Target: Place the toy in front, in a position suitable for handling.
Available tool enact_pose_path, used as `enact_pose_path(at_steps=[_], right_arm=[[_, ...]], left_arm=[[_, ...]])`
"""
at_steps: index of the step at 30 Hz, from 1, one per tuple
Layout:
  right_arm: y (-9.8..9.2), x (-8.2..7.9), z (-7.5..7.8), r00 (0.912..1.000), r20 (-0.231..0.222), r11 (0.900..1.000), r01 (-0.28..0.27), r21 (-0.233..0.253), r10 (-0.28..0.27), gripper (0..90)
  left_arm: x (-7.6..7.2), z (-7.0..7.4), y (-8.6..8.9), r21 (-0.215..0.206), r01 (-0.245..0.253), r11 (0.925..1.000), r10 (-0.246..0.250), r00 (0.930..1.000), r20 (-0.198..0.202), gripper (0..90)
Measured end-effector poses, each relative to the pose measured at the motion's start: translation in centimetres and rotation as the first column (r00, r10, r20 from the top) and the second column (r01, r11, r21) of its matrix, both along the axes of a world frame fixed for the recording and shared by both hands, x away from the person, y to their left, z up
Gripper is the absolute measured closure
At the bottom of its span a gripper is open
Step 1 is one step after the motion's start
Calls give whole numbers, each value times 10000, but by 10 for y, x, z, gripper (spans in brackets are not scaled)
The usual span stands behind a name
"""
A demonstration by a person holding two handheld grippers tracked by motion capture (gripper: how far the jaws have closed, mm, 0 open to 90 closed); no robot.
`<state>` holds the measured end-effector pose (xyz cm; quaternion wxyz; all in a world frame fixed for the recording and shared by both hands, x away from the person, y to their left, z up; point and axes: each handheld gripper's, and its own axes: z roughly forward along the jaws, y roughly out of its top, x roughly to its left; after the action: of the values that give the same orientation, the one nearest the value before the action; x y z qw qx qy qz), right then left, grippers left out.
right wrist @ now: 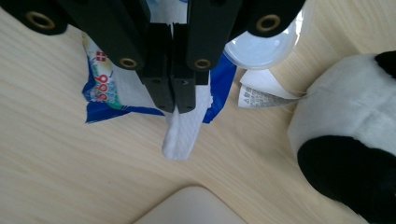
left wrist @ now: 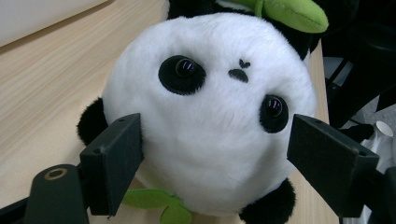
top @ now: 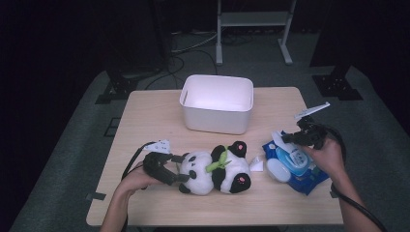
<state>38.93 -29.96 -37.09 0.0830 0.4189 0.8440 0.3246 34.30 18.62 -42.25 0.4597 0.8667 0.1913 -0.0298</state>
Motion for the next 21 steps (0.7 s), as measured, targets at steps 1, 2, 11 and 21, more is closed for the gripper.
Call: enact_pose_path(at_steps=[1, 2, 11, 21], right_arm=[[-1, 0, 2, 10000, 46, 10000, -36, 31, 36, 879], [-2, -1, 6, 10000, 63, 9999, -44, 114, 44, 880], [16, -15, 49, 9935, 756, 9952, -888, 420, 855, 878], [80, -30, 78, 9582, 1277, 9655, -2600, 141, 2561, 877]], left_arm=[[0, 0, 0, -21, 8, 10000, -8, 10000, -21, 165], [0, 0, 0, -11, 14, 10000, -14, 10000, -8, 164], [-1, 0, -1, -30, -15, 10000, 15, 10000, -14, 164], [-1, 0, -1, 55, -3, 10000, 3, 10000, 44, 163]])
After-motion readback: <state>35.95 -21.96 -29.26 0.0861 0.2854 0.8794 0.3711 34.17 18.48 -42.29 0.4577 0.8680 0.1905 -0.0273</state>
